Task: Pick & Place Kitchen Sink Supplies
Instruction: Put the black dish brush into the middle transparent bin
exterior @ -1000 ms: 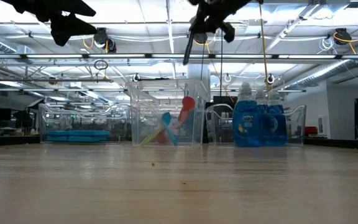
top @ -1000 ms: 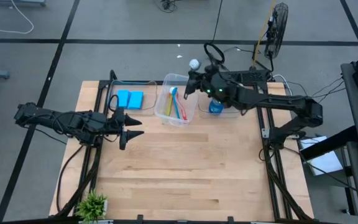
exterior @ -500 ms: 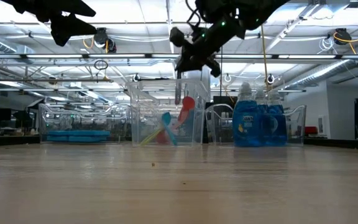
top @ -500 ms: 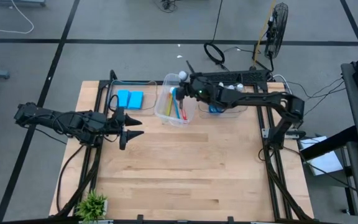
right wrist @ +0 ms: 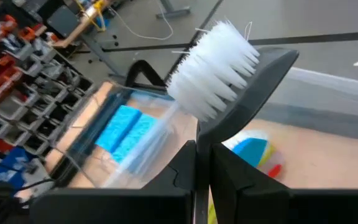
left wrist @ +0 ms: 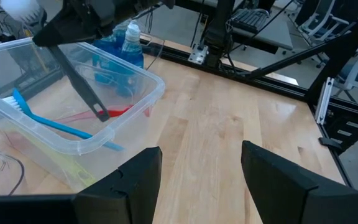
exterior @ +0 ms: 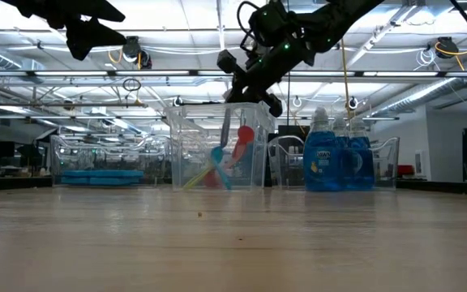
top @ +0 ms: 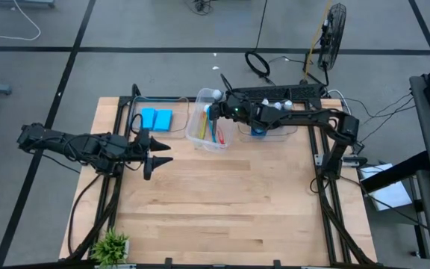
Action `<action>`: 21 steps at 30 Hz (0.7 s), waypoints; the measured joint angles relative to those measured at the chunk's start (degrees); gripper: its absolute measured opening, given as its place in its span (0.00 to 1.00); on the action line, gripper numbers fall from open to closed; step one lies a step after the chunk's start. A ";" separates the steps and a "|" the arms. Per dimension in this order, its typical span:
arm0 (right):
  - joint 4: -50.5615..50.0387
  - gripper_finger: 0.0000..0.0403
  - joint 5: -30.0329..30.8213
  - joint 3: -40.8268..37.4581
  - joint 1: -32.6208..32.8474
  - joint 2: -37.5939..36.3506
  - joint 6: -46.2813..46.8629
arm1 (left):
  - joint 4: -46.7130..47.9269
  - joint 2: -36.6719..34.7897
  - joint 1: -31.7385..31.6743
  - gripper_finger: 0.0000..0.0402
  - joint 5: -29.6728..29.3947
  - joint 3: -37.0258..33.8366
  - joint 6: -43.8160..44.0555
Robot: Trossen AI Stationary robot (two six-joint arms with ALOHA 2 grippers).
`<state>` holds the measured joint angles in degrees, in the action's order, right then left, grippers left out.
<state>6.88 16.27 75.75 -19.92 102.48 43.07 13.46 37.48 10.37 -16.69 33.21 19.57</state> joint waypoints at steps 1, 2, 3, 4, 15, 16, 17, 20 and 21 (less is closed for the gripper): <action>0.14 0.04 -0.07 0.01 0.00 -0.06 0.02 | 0.03 0.01 0.00 0.56 -0.10 0.00 0.00; 0.14 0.04 -0.03 0.02 0.00 -0.05 -0.03 | 0.02 0.02 0.00 0.56 -0.38 0.00 0.00; 0.33 0.04 0.00 0.02 0.02 0.25 -0.06 | 0.02 -0.01 0.00 0.56 -0.70 0.00 0.00; 0.39 0.04 -0.08 0.04 0.02 0.49 -0.06 | 0.02 -0.01 0.00 0.56 -1.19 0.00 -0.02; -0.37 0.05 -2.99 0.04 0.11 0.57 -0.33 | 0.02 -0.01 0.00 0.56 -2.88 0.00 0.07; -0.31 0.05 -3.05 0.04 0.11 0.55 -0.39 | 0.02 0.00 0.00 0.56 -2.88 0.00 0.07; -0.51 0.05 -3.08 0.04 0.11 0.55 -0.40 | 0.02 0.01 0.00 0.56 -2.88 0.00 0.07; -1.77 0.08 -3.15 0.02 0.11 0.55 -0.28 | 0.02 -0.01 0.00 0.56 -2.88 0.00 0.09; -1.84 0.09 -3.63 0.04 0.11 0.55 -0.28 | 0.02 0.00 0.00 0.56 -2.88 0.00 0.11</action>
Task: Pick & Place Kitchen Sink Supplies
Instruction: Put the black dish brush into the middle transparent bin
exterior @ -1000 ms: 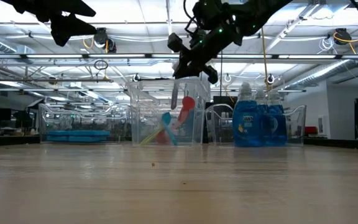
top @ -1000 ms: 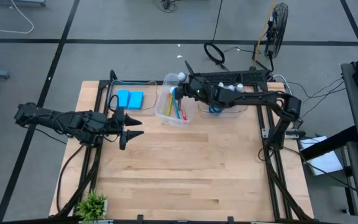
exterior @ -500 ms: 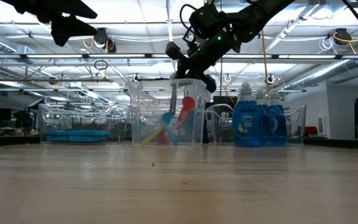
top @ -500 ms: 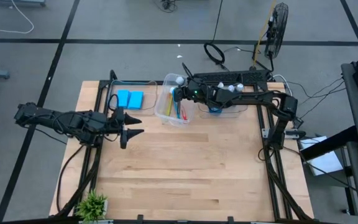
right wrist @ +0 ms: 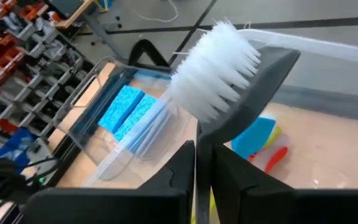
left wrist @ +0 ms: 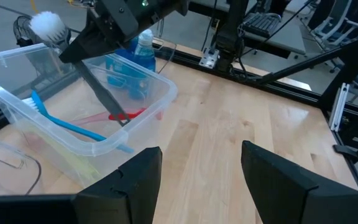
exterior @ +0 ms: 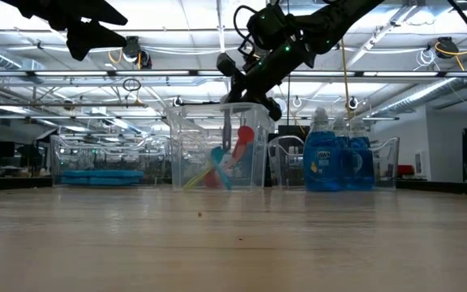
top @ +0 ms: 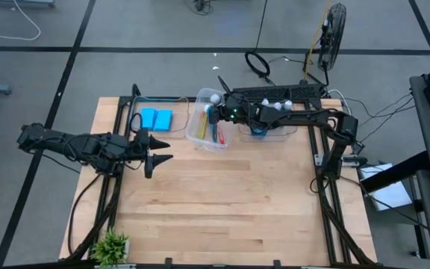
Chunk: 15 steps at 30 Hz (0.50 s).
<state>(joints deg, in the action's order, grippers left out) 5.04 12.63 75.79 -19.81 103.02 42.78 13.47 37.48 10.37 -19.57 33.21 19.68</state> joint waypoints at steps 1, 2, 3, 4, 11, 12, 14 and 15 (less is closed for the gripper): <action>0.00 0.10 -0.95 0.00 0.00 0.00 0.02 | 0.00 0.00 0.00 0.56 0.00 0.00 0.02; -0.02 0.11 -1.12 0.00 0.00 0.00 0.02 | 0.00 0.00 0.00 0.56 0.00 0.00 0.07; -0.15 0.12 -1.63 -0.02 0.00 0.00 0.02 | 0.00 0.02 0.00 0.56 0.00 0.00 0.07; -0.17 0.12 -2.11 -0.02 0.02 0.00 0.02 | 0.00 0.00 0.00 0.56 0.00 0.00 0.07; -0.17 0.13 -2.33 -0.02 0.02 0.00 0.02 | 0.00 0.01 0.00 0.56 0.00 0.00 0.07; -0.15 0.13 -2.34 -0.02 0.02 0.00 0.04 | 0.00 0.00 0.00 0.56 0.00 0.00 0.07; -0.15 0.13 -2.44 0.00 0.02 0.00 0.04 | 0.00 0.00 0.00 0.56 0.00 0.00 0.07; -0.15 0.14 -2.44 -0.02 0.02 0.00 0.03 | 0.00 0.01 0.00 0.56 0.00 0.00 0.07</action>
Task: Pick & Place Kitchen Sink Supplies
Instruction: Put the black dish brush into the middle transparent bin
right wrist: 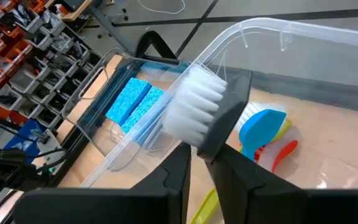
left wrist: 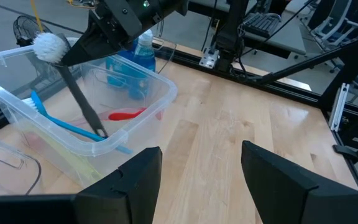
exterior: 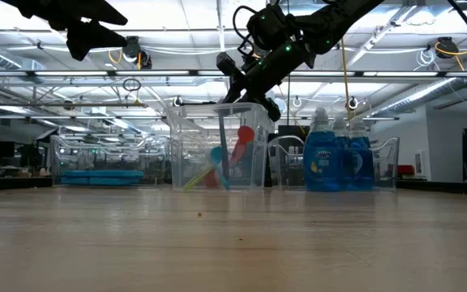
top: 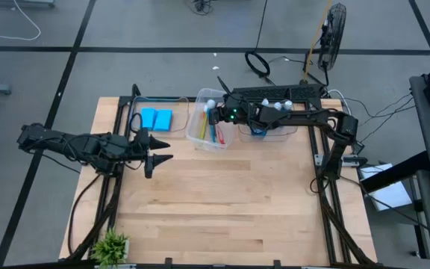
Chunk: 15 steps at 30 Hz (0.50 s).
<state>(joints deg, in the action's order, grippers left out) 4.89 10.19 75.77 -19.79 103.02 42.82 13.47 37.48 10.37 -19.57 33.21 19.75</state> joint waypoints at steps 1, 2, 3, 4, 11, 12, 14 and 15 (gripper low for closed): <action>0.00 0.14 0.00 -0.01 0.00 0.00 -0.01 | 0.00 -0.01 0.00 0.56 0.00 0.00 0.00; 0.05 0.15 -0.02 0.00 0.00 0.00 -0.01 | 0.00 0.01 0.00 0.56 0.00 0.00 0.00; 0.23 0.16 -0.02 -0.01 0.00 0.00 -0.01 | 0.00 -0.01 0.00 0.56 0.00 0.00 0.00; 0.45 0.17 -0.13 0.00 0.00 0.00 -0.01 | 0.00 0.01 0.00 0.56 0.00 0.00 0.00; 0.99 0.27 -2.79 -0.01 0.00 0.00 -0.03 | 0.00 -0.01 0.00 0.56 0.02 0.00 0.25; 1.01 0.28 -2.81 -0.01 0.00 0.00 -0.01 | 0.00 0.01 0.00 0.56 0.02 0.00 0.26; 1.28 0.30 -2.80 -0.01 -0.09 0.00 -0.01 | 0.00 0.01 0.00 0.56 0.02 0.00 0.25; 1.64 0.32 -2.81 -0.01 -0.15 0.00 -0.01 | 0.00 -0.01 0.00 0.56 0.02 0.00 0.24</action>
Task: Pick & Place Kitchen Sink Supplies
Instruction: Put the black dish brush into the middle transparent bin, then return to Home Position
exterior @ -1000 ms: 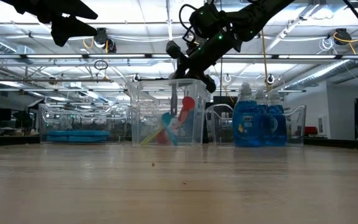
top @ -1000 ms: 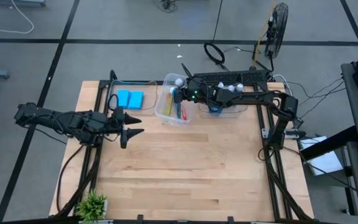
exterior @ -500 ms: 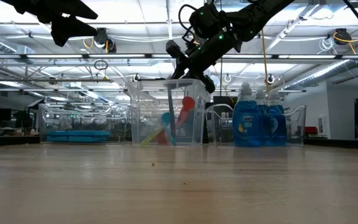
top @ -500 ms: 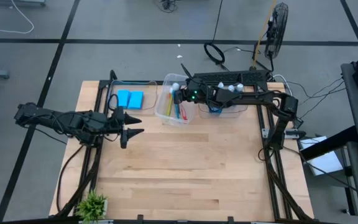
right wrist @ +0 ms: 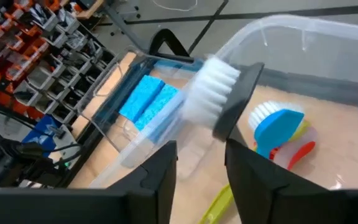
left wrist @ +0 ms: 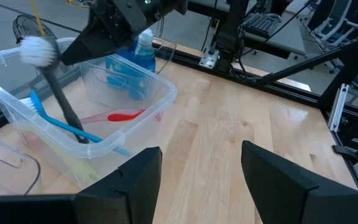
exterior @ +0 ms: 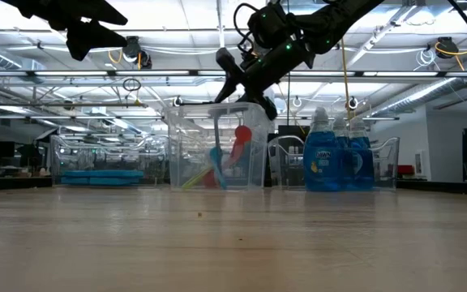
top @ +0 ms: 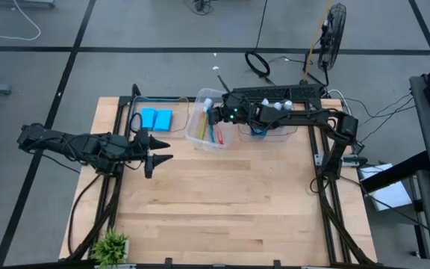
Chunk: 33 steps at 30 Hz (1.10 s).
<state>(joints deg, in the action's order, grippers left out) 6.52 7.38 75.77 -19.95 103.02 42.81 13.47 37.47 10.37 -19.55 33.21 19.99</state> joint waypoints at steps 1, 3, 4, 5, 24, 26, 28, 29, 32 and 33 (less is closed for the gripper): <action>0.51 0.32 0.00 0.00 -0.12 0.00 -0.04 | 0.00 0.00 0.00 0.56 0.01 0.00 0.01; 2.35 0.34 -0.08 0.00 -0.24 0.00 -0.26 | 0.00 0.02 0.00 0.56 0.07 0.00 0.00; 3.36 0.35 -0.09 0.00 -0.24 0.00 -0.39 | 0.00 0.02 0.00 0.56 0.07 0.00 0.00; 4.48 0.35 -0.08 0.00 -0.30 0.00 -0.39 | 0.00 0.00 0.00 0.56 0.11 0.00 0.00; 7.71 0.30 -1.73 0.00 3.70 -14.84 -20.32 | -0.06 0.00 0.00 0.56 4.50 0.00 -0.37; 5.79 0.26 -1.72 -0.02 4.34 -17.82 -23.24 | -0.10 0.00 0.00 0.56 4.52 0.00 -0.35; 3.29 0.21 -1.73 -0.02 4.80 -20.69 -25.67 | -0.41 0.00 0.00 0.56 4.50 0.00 -0.38; 1.67 0.18 -1.72 -0.02 4.98 -22.28 -26.66 | -0.89 0.00 0.00 0.56 4.52 0.00 -0.42; -3.96 0.08 -1.68 -0.02 5.47 -26.06 -29.65 | -2.44 -0.07 0.00 0.56 4.54 0.00 -0.58; -6.14 0.05 -1.70 -0.02 5.57 -27.28 -30.45 | -2.77 -0.16 0.00 0.56 4.56 0.00 -0.90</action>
<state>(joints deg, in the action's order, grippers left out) 0.38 5.67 75.75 -14.38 75.74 12.36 10.70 37.31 10.37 -14.99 33.21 19.09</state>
